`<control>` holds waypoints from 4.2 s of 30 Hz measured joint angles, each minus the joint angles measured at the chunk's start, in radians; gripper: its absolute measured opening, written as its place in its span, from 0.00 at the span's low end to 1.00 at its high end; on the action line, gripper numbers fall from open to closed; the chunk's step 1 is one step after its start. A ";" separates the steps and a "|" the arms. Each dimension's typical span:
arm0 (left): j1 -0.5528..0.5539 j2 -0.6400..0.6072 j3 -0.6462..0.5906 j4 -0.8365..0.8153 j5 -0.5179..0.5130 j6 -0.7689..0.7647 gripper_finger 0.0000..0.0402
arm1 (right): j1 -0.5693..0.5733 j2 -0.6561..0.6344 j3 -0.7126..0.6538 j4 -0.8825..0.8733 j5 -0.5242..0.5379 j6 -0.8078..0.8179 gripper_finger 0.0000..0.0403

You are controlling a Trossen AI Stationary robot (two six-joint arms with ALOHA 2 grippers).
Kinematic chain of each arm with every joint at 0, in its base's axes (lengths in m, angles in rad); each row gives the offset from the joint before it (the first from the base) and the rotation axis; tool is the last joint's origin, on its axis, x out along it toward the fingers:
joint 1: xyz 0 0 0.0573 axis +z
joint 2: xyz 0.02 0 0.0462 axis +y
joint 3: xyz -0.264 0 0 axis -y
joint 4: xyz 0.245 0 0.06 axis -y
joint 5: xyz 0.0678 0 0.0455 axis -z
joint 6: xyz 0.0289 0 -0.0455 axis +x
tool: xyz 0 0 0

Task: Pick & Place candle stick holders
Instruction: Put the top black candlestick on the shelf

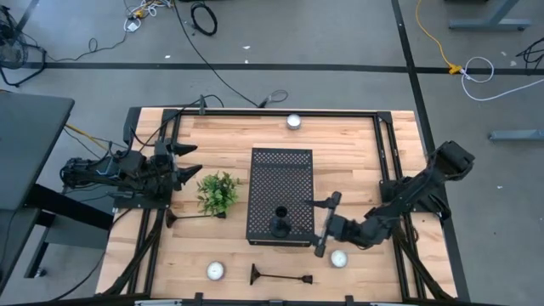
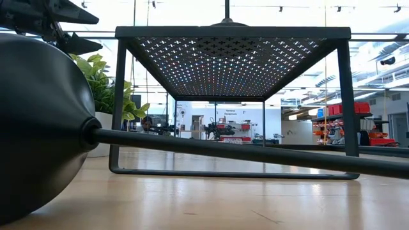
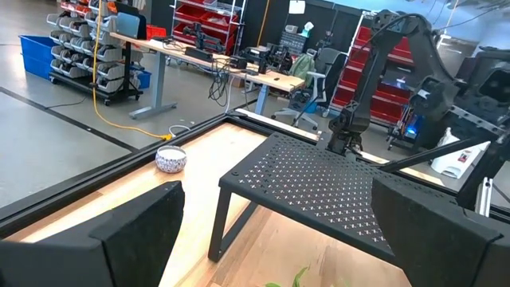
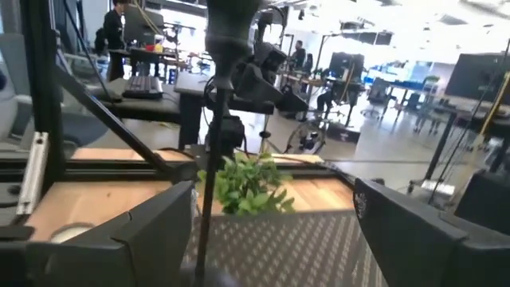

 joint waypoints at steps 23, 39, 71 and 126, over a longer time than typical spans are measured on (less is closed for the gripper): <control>0.000 0.035 0.000 -0.054 0.253 -0.139 0.99 | 0.053 -0.163 -0.213 0.002 0.093 0.163 0.84; -0.067 0.507 0.343 -0.424 0.357 -0.234 0.99 | 0.052 -0.162 -0.213 0.007 0.094 0.165 0.84; -0.405 1.225 0.584 -0.901 0.388 -0.457 0.99 | 0.041 -0.162 -0.213 0.006 0.050 0.163 0.84; -0.414 1.264 0.314 -0.523 0.393 -0.471 0.82 | 0.041 -0.162 -0.212 -0.002 -0.038 0.160 0.84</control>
